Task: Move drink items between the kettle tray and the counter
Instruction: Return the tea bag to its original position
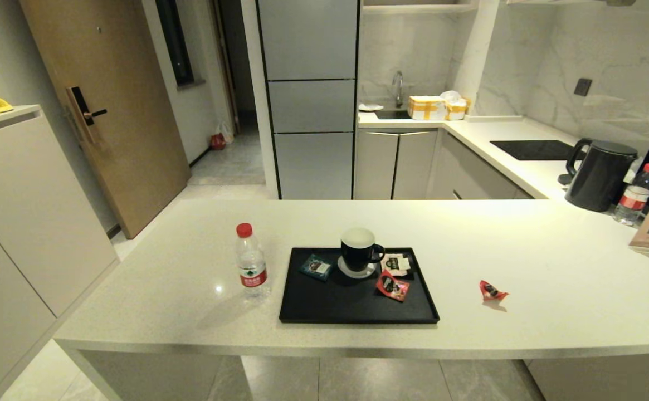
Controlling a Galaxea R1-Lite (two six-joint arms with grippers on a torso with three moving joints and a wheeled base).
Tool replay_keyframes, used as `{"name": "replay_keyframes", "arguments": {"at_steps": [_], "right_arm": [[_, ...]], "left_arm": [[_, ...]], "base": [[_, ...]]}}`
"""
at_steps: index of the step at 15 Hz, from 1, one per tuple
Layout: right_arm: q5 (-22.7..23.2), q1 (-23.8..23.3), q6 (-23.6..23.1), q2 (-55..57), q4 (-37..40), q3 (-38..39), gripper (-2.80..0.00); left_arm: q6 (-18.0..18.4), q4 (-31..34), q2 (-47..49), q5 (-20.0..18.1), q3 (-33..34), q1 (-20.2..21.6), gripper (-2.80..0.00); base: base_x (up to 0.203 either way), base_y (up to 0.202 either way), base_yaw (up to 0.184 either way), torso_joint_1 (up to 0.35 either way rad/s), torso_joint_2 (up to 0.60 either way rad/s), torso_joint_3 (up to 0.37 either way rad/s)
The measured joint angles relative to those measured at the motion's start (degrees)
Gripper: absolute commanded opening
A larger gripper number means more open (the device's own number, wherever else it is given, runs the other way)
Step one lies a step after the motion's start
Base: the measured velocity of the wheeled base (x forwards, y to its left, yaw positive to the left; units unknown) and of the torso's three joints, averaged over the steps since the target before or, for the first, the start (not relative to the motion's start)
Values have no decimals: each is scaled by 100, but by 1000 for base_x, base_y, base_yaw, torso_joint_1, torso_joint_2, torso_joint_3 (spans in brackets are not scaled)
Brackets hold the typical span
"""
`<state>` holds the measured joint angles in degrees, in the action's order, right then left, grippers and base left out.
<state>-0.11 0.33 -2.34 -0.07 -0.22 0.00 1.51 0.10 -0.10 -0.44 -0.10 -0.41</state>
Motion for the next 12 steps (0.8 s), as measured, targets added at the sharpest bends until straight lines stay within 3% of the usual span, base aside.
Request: {"name": "replay_keyframes", "arguments": {"at_steps": [12], "right_arm": [[1,0,2,0,0,0,-280]], "left_arm": [[-2,0,0,9,0,0,-280]], "base": [[0,0,0,0,0,0]]}}
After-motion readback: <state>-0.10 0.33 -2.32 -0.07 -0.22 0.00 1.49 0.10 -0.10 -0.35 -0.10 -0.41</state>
